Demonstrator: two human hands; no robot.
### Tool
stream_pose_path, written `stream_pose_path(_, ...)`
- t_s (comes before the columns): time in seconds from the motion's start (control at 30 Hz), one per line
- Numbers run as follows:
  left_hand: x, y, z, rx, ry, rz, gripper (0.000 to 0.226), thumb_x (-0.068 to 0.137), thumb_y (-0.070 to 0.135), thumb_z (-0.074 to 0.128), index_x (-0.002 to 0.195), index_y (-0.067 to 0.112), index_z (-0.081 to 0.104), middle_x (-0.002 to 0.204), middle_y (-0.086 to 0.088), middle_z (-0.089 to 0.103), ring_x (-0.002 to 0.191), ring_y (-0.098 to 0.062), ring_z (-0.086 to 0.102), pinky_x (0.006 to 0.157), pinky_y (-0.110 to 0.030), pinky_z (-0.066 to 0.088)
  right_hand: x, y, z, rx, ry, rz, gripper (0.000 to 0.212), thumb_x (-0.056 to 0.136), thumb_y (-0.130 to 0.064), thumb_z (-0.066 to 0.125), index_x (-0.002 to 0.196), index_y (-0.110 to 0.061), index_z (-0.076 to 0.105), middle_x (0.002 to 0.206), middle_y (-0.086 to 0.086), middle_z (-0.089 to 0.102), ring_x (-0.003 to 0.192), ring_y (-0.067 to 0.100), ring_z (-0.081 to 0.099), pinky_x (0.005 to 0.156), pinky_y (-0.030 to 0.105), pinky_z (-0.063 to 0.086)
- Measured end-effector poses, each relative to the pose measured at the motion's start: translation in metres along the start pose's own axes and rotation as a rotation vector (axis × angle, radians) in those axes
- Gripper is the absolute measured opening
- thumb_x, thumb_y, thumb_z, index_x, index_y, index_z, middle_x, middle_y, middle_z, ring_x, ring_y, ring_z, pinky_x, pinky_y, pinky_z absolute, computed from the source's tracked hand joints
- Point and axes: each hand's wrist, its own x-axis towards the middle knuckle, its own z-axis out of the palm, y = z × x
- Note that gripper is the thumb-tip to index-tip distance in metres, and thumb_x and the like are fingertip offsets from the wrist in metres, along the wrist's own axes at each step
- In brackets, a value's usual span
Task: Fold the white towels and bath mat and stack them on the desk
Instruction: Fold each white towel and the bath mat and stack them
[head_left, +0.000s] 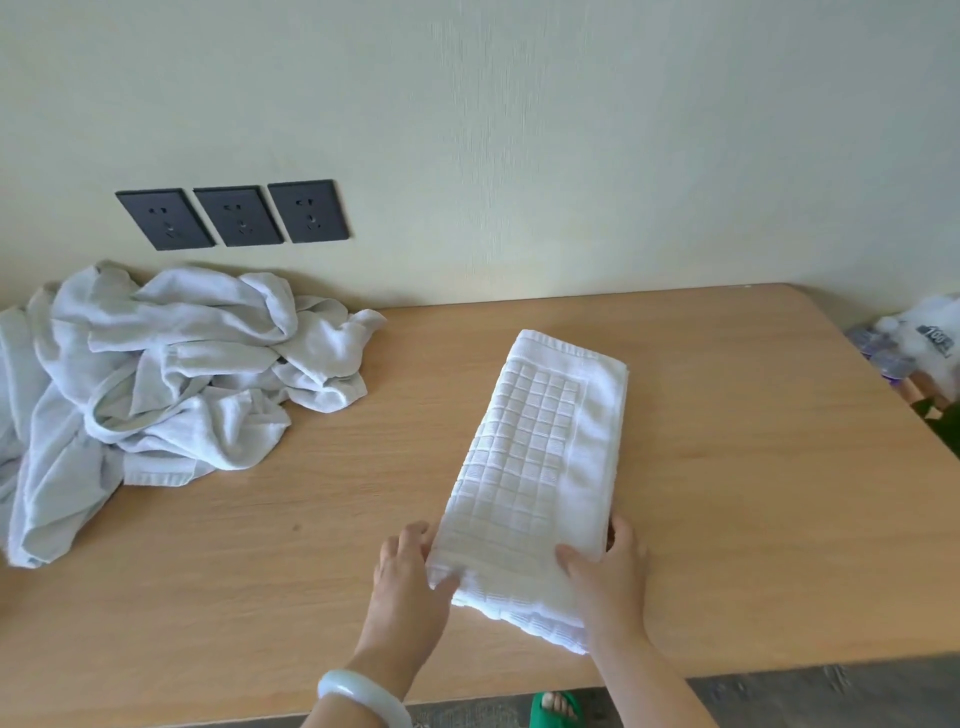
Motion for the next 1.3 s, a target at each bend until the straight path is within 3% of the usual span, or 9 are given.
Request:
stream_pose_path(0.23, -0.015, 0.014, -0.003, 0.148, -0.349, 0.109, 0.026, 0.09, 0.034, 0.066, 0.113, 0.024, 0.056, 0.095, 0.011, 0.063, 0.081, 0.002, 0.059, 0.068, -0.012, 0.05, 0.067, -0.056, -0.02, -0.618, -0.521, -0.265, 0.045, 0.072, -0.007, 0.074, 0.109, -0.027, 0.06, 0.108, -0.001, 0.067, 0.105, 0.022, 0.063, 0.089, 0.035, 0.049)
stream_pose_path(0.33, -0.013, 0.026, 0.001, 0.207, -0.327, 0.217, 0.012, 0.097, 0.027, 0.056, 0.107, 0.028, 0.06, 0.105, 0.015, 0.055, 0.097, 0.002, 0.054, 0.09, -0.016, 0.05, 0.076, -0.077, -0.014, -1.089, -0.155, -0.606, 0.058, 0.079, -0.008, 0.068, 0.132, -0.026, 0.052, 0.125, 0.001, 0.057, 0.118, 0.027, 0.052, 0.097, 0.04, 0.041)
stream_pose_path(0.4, 0.0, 0.026, 0.0, 0.328, -0.099, 0.337, 0.026, 0.099, 0.024, 0.049, 0.124, 0.029, 0.053, 0.125, 0.014, 0.043, 0.119, -0.002, 0.041, 0.111, -0.021, 0.033, 0.055, -0.079, -0.004, -1.004, 0.113, -0.821, 0.053, 0.073, 0.005, 0.064, 0.122, -0.014, 0.059, 0.118, 0.007, 0.06, 0.107, 0.032, 0.055, 0.09, 0.044, 0.044)
stream_pose_path(0.5, 0.024, 0.01, -0.006, 0.56, 0.025, 0.421, 0.048, 0.098, 0.033, 0.043, 0.146, 0.031, 0.035, 0.155, 0.006, 0.025, 0.146, -0.019, 0.021, 0.118, -0.035, 0.007, 0.025, -0.033, 0.011, -0.969, 0.011, -1.0, 0.042, 0.084, -0.015, 0.058, 0.126, -0.013, 0.058, 0.132, 0.009, 0.057, 0.12, 0.031, 0.056, 0.101, 0.045, 0.036)
stream_pose_path(0.6, 0.037, -0.013, -0.017, 0.738, -0.039, 0.36, 0.061, 0.093, 0.053, 0.024, 0.152, 0.042, 0.014, 0.163, 0.007, 0.004, 0.149, -0.028, 0.007, 0.112, -0.057, 0.014, 0.029, 0.006, -0.004, -1.09, -0.171, -0.997, 0.053, 0.1, -0.038, 0.027, 0.148, -0.018, 0.038, 0.156, 0.004, 0.032, 0.144, 0.023, 0.028, 0.113, 0.049, 0.021)
stream_pose_path(0.77, 0.02, -0.026, -0.017, 0.745, -0.093, 0.425, 0.059, 0.083, 0.058, 0.035, 0.131, 0.03, 0.055, 0.132, 0.006, 0.058, 0.107, -0.018, 0.063, 0.077, -0.043, 0.057, 0.054, -0.011, -0.025, -1.147, -0.201, -0.954, 0.061, 0.103, -0.046, 0.01, 0.143, -0.016, 0.046, 0.15, 0.0, 0.042, 0.143, 0.012, 0.024, 0.118, 0.039, 0.013)
stream_pose_path(1.07, 0.073, -0.028, -0.005, 0.791, 0.024, 0.442, 0.055, 0.101, 0.054, 0.015, 0.151, 0.035, 0.028, 0.159, 0.003, 0.028, 0.146, -0.025, 0.017, 0.107, -0.056, 0.016, 0.024, -0.04, 0.066, -1.038, -0.28, -1.052, 0.05, 0.096, -0.037, 0.033, 0.141, -0.02, 0.047, 0.152, 0.002, 0.037, 0.142, 0.02, 0.033, 0.111, 0.046, 0.017)
stream_pose_path(1.17, 0.089, -0.053, -0.021, 0.781, 0.082, 0.345, 0.063, 0.096, 0.064, 0.01, 0.154, 0.039, 0.005, 0.163, 0.009, 0.004, 0.15, -0.018, 0.003, 0.115, -0.058, 0.01, 0.073, -0.029, 0.028, -1.131, -0.125, -0.797, 0.061, 0.101, -0.046, 0.013, 0.148, -0.015, 0.037, 0.154, 0.006, 0.033, 0.144, 0.021, 0.028, 0.115, 0.042, 0.011)
stream_pose_path(1.3, 0.087, -0.058, -0.026, 0.648, 0.146, 0.252, 0.067, 0.088, 0.069, -0.005, 0.15, 0.044, -0.016, 0.16, 0.013, -0.02, 0.146, -0.014, -0.023, 0.12, -0.05, 0.001, 0.099, -0.028, -0.014, -1.157, -0.074, -0.594, 0.081, 0.085, -0.057, -0.024, 0.154, -0.019, -0.006, 0.16, -0.002, -0.008, 0.149, 0.017, -0.003, 0.12, 0.038, -0.004)
